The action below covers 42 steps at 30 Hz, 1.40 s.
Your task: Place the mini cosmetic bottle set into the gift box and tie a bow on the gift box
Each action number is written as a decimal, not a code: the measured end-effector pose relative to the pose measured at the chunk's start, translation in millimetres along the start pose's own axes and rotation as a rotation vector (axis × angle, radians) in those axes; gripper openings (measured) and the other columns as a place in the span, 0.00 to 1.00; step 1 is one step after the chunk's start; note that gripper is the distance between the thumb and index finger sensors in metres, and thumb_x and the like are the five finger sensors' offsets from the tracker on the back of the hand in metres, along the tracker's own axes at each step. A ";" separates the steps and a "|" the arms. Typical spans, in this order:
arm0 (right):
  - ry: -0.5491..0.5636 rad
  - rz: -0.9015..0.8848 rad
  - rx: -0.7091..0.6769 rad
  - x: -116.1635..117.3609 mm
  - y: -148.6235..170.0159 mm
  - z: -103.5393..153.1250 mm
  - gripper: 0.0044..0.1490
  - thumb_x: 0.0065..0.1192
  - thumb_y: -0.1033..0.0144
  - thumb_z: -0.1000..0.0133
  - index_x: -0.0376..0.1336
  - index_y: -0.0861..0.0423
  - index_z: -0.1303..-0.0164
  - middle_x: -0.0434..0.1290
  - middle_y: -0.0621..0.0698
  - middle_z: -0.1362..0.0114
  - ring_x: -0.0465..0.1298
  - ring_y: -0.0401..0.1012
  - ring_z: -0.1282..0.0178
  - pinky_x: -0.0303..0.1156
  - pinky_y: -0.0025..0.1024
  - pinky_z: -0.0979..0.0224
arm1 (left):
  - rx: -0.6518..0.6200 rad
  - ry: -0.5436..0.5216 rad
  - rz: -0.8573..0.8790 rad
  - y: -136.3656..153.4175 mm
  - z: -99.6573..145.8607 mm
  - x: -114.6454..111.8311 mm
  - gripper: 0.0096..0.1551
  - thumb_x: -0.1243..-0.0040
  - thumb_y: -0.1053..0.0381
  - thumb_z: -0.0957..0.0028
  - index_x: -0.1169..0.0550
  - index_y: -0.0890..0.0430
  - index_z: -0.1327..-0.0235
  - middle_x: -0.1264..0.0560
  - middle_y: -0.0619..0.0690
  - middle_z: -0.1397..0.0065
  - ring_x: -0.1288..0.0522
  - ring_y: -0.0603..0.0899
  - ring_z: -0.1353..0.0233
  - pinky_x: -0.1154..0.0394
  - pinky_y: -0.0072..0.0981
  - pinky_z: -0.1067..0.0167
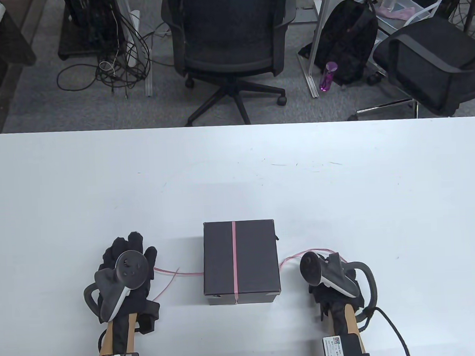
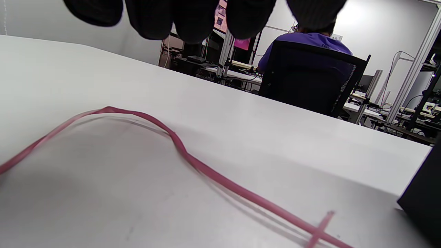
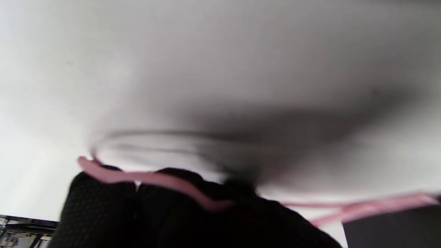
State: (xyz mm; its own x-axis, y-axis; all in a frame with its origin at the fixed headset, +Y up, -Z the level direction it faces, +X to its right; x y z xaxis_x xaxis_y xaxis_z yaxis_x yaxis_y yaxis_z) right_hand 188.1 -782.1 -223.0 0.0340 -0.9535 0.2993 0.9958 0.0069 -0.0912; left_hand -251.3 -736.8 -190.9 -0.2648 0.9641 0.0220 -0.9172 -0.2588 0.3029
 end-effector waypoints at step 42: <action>0.143 -1.510 -0.185 -15.9 27.8 16.7 0.26 0.47 0.67 0.31 0.58 0.72 0.32 0.77 0.47 0.60 0.73 0.30 0.75 0.79 0.27 0.66 | 0.171 0.502 -0.834 27.5 -10.3 -56.2 0.57 0.21 0.55 0.59 0.38 0.40 0.16 0.36 0.60 0.14 0.28 0.70 0.24 0.27 0.69 0.30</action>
State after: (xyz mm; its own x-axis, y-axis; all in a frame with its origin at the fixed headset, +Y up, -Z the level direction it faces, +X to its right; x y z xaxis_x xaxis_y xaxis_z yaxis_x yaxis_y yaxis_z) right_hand 216.7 -761.7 -214.5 -0.9903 -0.0546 0.1280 0.0663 -0.9938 0.0892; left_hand -264.8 -798.8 -193.6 0.3150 0.6857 -0.6562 -0.8223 0.5425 0.1722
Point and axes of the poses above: the tracker on the back of each hand, its own y axis roughly to the little-finger side, its own z axis roughly from the fingertips to the wrist, x = y × z, the point moved 3 cm from there along -z, roughly from the wrist to the fingertips
